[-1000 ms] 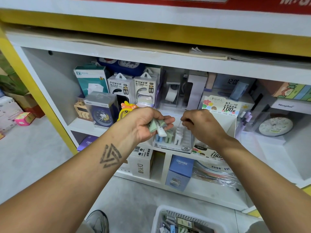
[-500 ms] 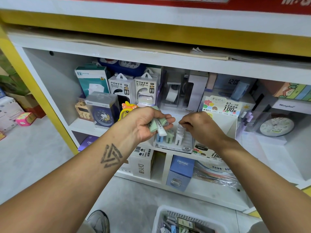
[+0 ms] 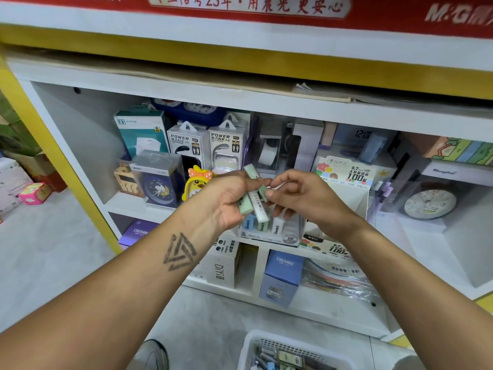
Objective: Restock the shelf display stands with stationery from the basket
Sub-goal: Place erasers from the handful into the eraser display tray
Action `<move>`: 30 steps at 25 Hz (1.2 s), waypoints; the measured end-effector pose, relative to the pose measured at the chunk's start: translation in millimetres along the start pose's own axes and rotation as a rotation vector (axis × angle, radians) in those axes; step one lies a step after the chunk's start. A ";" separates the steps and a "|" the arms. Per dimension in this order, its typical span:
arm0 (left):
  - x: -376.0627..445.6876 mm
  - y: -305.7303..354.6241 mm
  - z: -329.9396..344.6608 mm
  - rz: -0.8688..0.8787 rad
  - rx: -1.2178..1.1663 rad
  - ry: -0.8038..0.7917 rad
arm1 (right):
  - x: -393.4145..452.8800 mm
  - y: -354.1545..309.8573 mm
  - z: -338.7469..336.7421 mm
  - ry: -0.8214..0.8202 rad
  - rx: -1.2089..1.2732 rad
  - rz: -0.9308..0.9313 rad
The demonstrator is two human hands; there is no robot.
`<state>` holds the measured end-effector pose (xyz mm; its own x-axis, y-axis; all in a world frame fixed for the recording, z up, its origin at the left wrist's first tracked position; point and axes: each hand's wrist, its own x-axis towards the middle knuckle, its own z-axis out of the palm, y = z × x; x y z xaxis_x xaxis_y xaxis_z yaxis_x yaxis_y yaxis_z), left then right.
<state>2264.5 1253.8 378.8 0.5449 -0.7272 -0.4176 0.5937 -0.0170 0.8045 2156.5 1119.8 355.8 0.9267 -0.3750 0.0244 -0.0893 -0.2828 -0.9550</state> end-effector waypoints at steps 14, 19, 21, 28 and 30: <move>5.8 1.7 -10.0 -0.020 0.073 0.191 | 3.3 3.7 -5.3 0.113 0.224 0.047; 5.7 3.9 -9.5 -0.051 0.049 0.201 | 2.6 4.9 -11.3 0.100 0.186 -0.101; 4.8 1.6 -10.9 -0.028 0.091 0.193 | 3.1 5.3 -12.5 0.087 0.188 -0.108; 4.0 1.6 -16.2 0.056 0.155 0.248 | 8.6 1.2 -8.1 0.136 0.249 -0.087; 4.6 3.1 -17.7 0.019 0.118 0.240 | 10.5 3.0 -7.2 0.217 0.140 -0.121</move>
<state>2279.3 1262.6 371.9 0.6887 -0.5445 -0.4787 0.5165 -0.0949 0.8510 2163.3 1108.7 355.3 0.8262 -0.5305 0.1895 0.0827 -0.2186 -0.9723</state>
